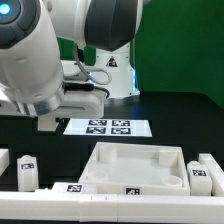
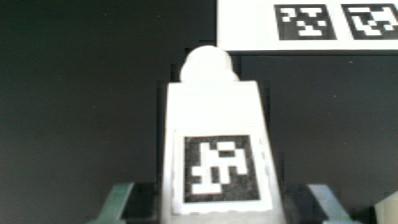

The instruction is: Assemble one leg

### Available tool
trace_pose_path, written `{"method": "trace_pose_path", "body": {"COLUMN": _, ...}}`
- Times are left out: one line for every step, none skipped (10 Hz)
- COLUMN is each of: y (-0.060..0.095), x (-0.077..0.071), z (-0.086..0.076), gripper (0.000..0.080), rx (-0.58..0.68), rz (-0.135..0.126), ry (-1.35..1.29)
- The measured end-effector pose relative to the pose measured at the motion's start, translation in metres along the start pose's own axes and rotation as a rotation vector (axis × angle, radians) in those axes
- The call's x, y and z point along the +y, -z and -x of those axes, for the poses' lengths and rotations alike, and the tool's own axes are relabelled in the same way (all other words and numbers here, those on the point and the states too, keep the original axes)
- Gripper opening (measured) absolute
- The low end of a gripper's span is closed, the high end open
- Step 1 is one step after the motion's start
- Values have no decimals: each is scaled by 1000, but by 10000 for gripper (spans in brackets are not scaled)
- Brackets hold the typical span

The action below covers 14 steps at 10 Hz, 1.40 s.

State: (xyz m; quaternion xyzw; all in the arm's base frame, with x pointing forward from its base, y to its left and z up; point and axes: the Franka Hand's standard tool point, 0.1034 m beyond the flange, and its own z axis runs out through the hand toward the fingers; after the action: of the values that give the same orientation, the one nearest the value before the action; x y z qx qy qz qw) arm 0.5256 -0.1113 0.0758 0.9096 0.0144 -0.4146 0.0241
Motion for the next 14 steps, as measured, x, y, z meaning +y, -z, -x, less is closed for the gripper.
{"method": "trace_pose_path", "body": {"y": 13, "x": 4, "z": -16, "gripper": 282, "rx": 162, "rz": 21, "ry": 3}}
{"method": "trace_pose_path", "body": {"y": 14, "x": 3, "z": -11, "gripper": 282, "rx": 238, "rz": 23, "ry": 6}}
{"method": "trace_pose_path", "body": {"y": 17, "x": -4, "z": -9, "gripper": 282, "rx": 305, "rz": 17, "ry": -23}}
{"method": "trace_pose_path", "body": {"y": 23, "x": -26, "z": 3, "gripper": 282, "rx": 351, "rz": 0, "ry": -34}}
{"method": "trace_pose_path", "body": {"y": 34, "x": -44, "z": 8, "gripper": 282, "rx": 406, "rz": -17, "ry": -30}}
{"method": "trace_pose_path", "body": {"y": 50, "x": -60, "z": 12, "gripper": 282, "rx": 508, "rz": -28, "ry": -28}}
{"method": "trace_pose_path", "body": {"y": 60, "x": -73, "z": 17, "gripper": 282, "rx": 589, "rz": -39, "ry": -33}}
{"method": "trace_pose_path", "body": {"y": 61, "x": -73, "z": 15, "gripper": 282, "rx": 662, "rz": -35, "ry": -24}}
{"method": "trace_pose_path", "body": {"y": 63, "x": -72, "z": 12, "gripper": 282, "rx": 729, "rz": -33, "ry": -29}}
{"method": "trace_pose_path", "body": {"y": 65, "x": -71, "z": 10, "gripper": 282, "rx": 801, "rz": -28, "ry": -33}}
{"method": "trace_pose_path", "body": {"y": 63, "x": -71, "z": 10, "gripper": 282, "rx": 835, "rz": -26, "ry": -36}}
{"method": "trace_pose_path", "body": {"y": 62, "x": -77, "z": 9, "gripper": 282, "rx": 895, "rz": -51, "ry": -53}}
{"method": "trace_pose_path", "body": {"y": 58, "x": -94, "z": 9, "gripper": 282, "rx": 930, "rz": -71, "ry": -51}}
{"method": "trace_pose_path", "body": {"y": 59, "x": -115, "z": 7, "gripper": 282, "rx": 924, "rz": -86, "ry": -60}}
